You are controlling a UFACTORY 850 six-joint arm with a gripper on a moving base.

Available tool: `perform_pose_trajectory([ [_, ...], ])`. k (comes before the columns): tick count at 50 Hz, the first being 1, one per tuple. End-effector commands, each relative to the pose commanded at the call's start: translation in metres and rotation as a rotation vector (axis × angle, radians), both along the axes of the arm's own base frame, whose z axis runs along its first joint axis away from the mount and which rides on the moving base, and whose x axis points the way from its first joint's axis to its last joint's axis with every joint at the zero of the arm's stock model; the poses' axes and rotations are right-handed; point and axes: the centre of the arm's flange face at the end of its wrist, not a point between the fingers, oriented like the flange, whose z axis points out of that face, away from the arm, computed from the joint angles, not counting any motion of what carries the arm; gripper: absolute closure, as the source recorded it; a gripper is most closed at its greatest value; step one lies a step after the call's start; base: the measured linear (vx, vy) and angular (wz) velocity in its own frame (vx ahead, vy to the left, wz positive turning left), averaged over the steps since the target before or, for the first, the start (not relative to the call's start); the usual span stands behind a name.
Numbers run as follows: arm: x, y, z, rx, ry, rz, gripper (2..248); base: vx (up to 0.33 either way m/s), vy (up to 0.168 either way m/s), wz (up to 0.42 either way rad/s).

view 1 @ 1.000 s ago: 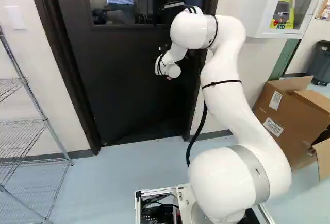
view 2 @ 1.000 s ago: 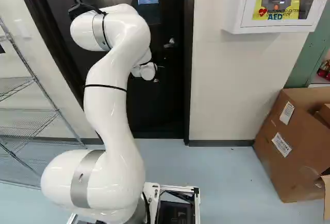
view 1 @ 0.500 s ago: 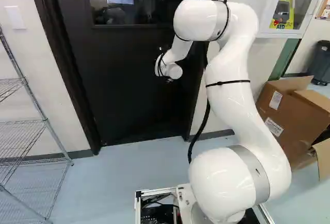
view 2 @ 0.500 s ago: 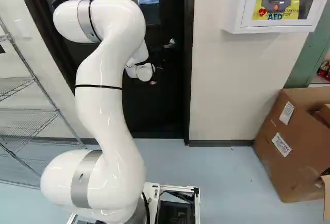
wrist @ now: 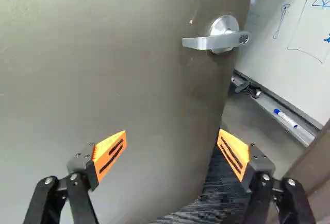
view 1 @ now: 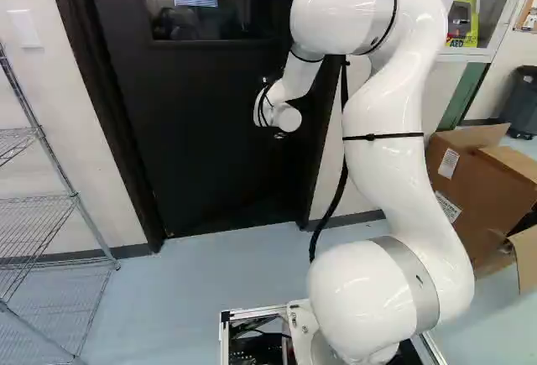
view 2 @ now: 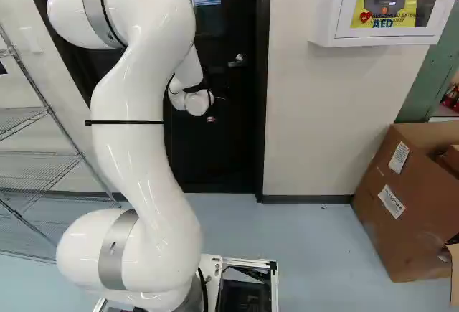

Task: Open the door and move inside

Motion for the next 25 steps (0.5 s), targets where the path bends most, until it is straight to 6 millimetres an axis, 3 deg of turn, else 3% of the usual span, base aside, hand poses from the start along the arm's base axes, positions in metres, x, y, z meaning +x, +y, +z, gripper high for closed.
perform_pose_trajectory([
  [25,-0.051,-0.003,0.006,0.01,0.041,-0.02,3,0.0,0.0,0.0],
])
